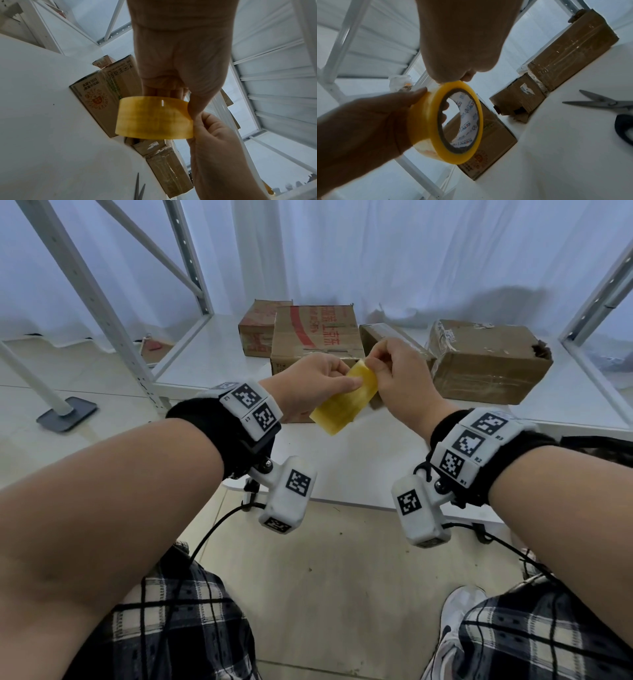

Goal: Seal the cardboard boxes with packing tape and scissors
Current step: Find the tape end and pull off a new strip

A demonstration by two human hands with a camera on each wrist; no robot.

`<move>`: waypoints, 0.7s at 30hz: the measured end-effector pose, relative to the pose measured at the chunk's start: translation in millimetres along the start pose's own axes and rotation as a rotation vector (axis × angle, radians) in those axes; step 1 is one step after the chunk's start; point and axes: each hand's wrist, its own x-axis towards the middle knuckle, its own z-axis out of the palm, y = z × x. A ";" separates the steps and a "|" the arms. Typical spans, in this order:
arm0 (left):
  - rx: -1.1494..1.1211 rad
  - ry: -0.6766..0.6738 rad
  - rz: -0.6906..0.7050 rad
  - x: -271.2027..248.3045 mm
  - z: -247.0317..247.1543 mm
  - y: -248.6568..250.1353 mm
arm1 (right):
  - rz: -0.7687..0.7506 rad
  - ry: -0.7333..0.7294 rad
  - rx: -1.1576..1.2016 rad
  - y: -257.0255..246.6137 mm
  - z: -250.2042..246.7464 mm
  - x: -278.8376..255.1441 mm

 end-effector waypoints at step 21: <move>0.216 0.024 0.065 1.2 2.2 -4.2 | 0.259 -0.050 -0.003 -3.1 -0.2 5.4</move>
